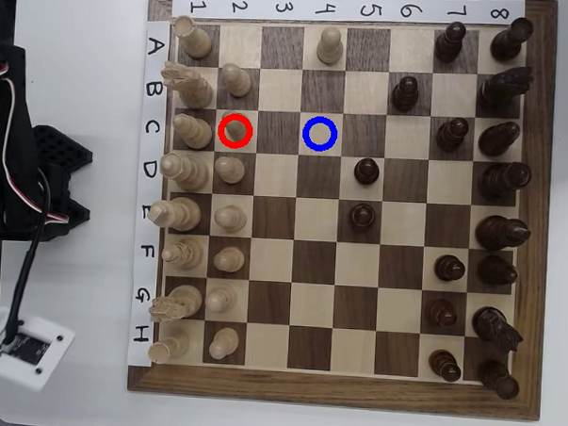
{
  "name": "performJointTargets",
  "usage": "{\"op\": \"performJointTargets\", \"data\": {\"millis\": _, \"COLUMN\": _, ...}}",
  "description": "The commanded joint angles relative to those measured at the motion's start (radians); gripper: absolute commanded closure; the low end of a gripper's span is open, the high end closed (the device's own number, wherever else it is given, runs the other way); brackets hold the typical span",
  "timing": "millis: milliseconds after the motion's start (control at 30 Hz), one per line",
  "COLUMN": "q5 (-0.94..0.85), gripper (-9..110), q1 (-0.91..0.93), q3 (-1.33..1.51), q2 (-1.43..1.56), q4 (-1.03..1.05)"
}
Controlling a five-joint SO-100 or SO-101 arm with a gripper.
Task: Move the piece to destination
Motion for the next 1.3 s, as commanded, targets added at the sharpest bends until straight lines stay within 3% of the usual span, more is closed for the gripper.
{"op": "performJointTargets", "data": {"millis": 0, "q5": 0.212, "gripper": 101, "q1": -0.074, "q3": -0.397, "q2": -0.123, "q4": -0.025}}
{"op": "performJointTargets", "data": {"millis": 567, "q5": 0.712, "gripper": 101, "q1": -0.387, "q3": -1.091, "q2": -0.508, "q4": 0.233}}
{"op": "performJointTargets", "data": {"millis": 900, "q5": 0.87, "gripper": 101, "q1": -0.531, "q3": -1.489, "q2": -0.696, "q4": 0.387}}
{"op": "performJointTargets", "data": {"millis": 1267, "q5": 1.066, "gripper": 101, "q1": -0.723, "q3": -1.749, "q2": -0.798, "q4": 0.534}}
